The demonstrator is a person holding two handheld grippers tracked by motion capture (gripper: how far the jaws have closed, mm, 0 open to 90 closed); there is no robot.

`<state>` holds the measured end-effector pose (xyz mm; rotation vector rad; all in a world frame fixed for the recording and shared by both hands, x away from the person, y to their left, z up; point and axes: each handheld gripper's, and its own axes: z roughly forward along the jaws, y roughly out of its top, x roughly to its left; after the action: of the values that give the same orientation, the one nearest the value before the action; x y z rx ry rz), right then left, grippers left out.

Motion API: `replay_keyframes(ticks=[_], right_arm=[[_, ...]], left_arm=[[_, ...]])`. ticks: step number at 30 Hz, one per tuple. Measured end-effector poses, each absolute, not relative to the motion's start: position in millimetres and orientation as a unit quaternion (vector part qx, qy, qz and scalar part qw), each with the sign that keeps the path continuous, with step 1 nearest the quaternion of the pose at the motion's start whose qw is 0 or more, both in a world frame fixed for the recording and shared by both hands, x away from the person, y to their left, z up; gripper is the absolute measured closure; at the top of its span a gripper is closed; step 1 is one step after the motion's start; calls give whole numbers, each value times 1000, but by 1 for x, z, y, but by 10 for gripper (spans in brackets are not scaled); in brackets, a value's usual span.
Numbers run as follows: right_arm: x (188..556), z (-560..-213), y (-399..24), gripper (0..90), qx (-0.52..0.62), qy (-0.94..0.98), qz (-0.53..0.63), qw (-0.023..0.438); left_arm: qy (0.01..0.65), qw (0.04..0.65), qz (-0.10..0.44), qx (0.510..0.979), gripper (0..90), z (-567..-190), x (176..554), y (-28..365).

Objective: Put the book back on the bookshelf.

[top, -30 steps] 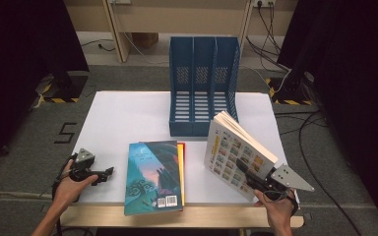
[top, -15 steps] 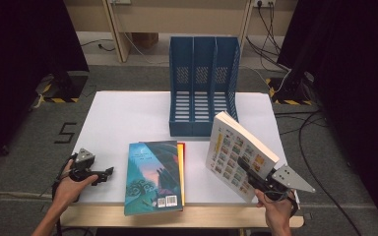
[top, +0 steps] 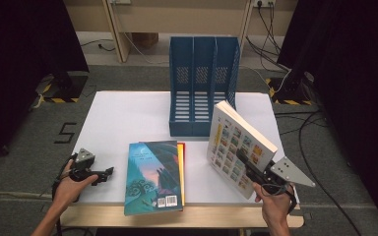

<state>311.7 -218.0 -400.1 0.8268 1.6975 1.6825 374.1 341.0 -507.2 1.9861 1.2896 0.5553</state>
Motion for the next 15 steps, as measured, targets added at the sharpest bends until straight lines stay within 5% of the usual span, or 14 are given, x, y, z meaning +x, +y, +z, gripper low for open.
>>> replay_keyframes(ticks=[15], right_arm=[[335, -350, -186, 739, 300, 634, 648, 298]], left_arm=[[498, 347, 214, 766, 92, -507, 374, 341]])
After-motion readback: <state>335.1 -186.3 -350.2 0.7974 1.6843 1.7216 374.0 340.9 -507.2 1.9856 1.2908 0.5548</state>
